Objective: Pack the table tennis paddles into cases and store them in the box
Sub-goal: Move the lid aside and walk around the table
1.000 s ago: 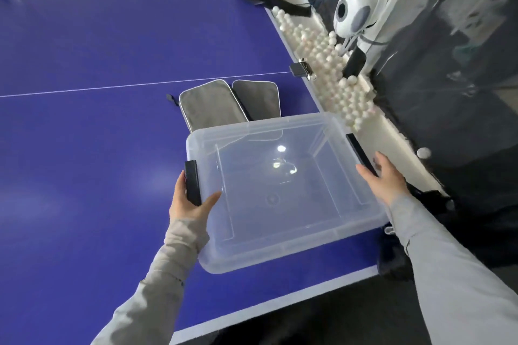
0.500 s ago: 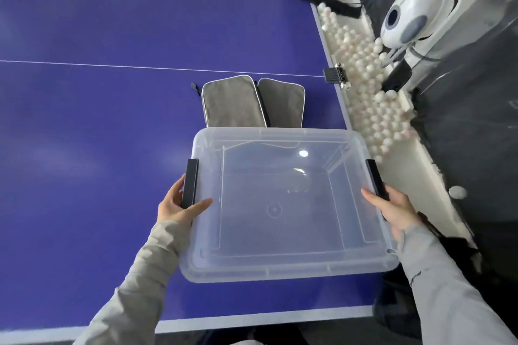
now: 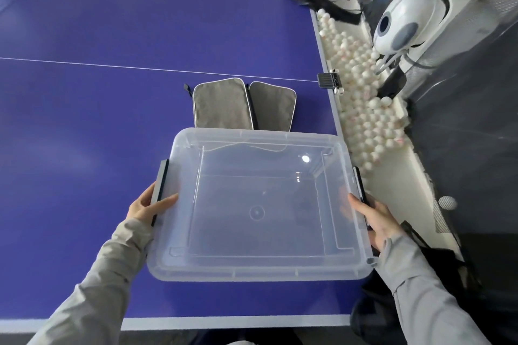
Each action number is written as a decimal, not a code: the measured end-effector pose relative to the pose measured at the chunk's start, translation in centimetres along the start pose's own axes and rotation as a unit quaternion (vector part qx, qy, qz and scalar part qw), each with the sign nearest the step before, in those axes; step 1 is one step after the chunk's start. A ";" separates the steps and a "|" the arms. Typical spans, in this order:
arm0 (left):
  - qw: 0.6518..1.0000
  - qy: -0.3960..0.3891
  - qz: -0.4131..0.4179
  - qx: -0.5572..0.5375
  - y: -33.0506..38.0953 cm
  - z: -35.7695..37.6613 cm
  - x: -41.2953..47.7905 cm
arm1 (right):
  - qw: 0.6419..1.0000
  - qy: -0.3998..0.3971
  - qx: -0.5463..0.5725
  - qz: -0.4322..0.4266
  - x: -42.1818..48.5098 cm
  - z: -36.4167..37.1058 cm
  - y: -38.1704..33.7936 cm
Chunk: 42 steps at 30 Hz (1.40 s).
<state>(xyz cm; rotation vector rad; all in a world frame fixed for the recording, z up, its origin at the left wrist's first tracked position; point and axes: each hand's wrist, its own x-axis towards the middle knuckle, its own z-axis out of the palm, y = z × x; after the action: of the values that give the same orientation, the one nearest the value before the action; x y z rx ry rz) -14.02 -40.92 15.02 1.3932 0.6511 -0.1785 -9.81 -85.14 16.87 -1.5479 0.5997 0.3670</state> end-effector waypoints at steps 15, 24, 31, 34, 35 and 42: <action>0.905 0.160 0.159 0.360 -0.1 1.4 -4.3 | 0.915 0.126 -0.329 -0.200 -2.8 -0.5 1.4; 0.920 0.112 0.113 0.359 -0.2 3.3 -5.6 | 0.901 0.105 -0.372 -0.195 -4.0 1.7 2.1; 0.938 0.127 0.144 0.288 0.4 2.4 -6.7 | 0.905 0.125 -0.330 -0.238 -5.6 1.6 -0.1; 0.962 0.095 0.149 0.208 1.5 1.6 -7.5 | 0.905 0.118 -0.316 -0.258 -5.8 2.4 -2.1; 0.968 0.093 0.144 0.182 1.9 1.3 -7.8 | 0.907 0.113 -0.309 -0.262 -5.8 2.9 -2.6; 0.959 0.214 0.121 0.143 3.4 -2.8 -7.2 | 0.912 0.096 -0.306 -0.256 -5.4 9.6 -4.7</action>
<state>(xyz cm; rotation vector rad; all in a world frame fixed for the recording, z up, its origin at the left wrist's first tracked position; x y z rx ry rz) -19.09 -39.42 21.58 1.8006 0.8248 0.2426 -10.21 -74.92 23.05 -2.2901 0.2020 -0.0143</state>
